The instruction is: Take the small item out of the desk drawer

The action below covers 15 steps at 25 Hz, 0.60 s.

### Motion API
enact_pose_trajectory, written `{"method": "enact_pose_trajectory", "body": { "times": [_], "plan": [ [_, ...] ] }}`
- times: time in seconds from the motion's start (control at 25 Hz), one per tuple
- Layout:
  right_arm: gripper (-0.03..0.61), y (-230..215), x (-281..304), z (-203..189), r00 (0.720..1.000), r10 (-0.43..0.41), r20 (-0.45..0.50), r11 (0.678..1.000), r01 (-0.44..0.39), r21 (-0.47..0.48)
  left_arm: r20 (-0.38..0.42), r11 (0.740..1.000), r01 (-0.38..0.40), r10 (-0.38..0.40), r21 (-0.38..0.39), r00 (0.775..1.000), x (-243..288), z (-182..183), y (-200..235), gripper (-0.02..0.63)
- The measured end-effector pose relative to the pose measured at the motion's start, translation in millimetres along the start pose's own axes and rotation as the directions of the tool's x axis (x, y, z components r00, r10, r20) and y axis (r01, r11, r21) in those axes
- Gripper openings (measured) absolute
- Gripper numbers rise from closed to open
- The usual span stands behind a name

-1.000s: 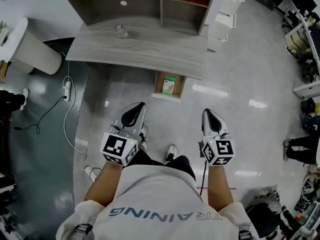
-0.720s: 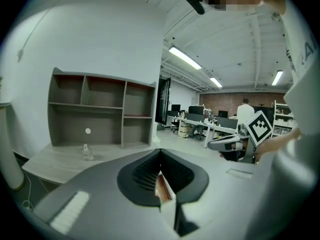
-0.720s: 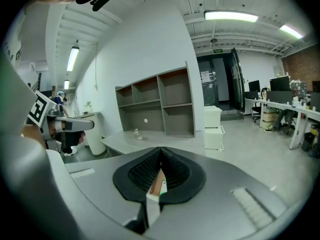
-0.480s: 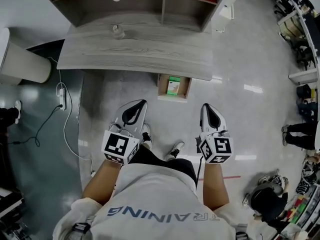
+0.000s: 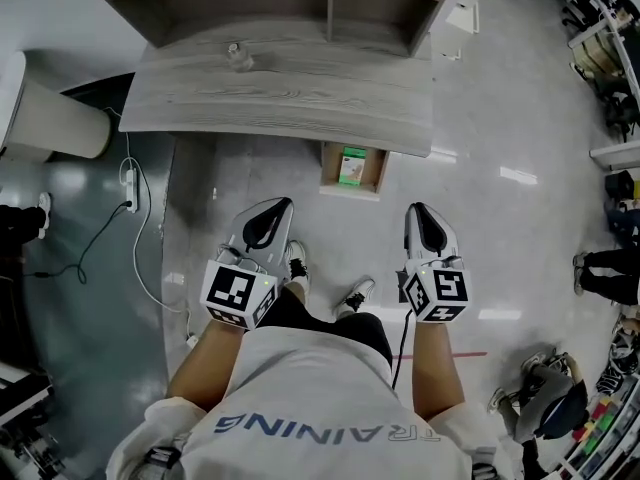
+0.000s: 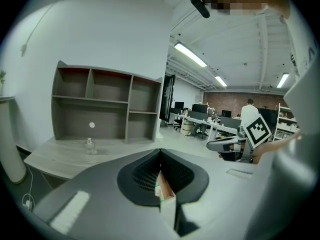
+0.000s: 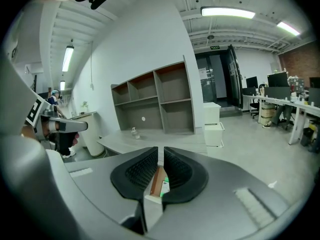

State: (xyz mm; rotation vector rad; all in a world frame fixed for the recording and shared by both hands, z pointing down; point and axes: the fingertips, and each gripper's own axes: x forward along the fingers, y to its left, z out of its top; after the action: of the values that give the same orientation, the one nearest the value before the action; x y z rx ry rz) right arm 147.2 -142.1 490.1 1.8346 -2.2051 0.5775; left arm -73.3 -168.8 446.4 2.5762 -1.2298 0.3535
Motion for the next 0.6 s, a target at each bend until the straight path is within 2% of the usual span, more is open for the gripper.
{"method": "enact_pose_trajectory", "body": {
  "times": [0.12,0.2,0.32,0.44,0.6],
  "plan": [
    [0.149,6,1,1,0.999,0.034,0.000,0.999,-0.034,0.005,0.002,1.000,0.002,-0.002,0.001,1.000,3,2,2,-0.002],
    [0.290,10,3,1,0.998,0.058,-0.005,0.998,-0.058,0.015,0.002,1.000,0.008,-0.008,0.000,1.000,4,3,1,-0.002],
    [0.388,15,6,5,0.997,0.074,-0.008,0.997,-0.074,0.008,0.004,1.000,0.016,-0.016,0.002,1.000,5,6,1,-0.002],
    [0.422,20,6,2,0.996,0.079,-0.033,0.997,-0.080,-0.015,0.005,1.000,0.020,-0.020,0.006,1.000,5,9,0,-0.002],
    [0.419,22,7,-4,0.996,0.072,-0.057,0.997,-0.072,0.001,0.006,1.000,0.023,-0.023,0.009,1.000,5,10,-2,-0.002]
  ]
}}
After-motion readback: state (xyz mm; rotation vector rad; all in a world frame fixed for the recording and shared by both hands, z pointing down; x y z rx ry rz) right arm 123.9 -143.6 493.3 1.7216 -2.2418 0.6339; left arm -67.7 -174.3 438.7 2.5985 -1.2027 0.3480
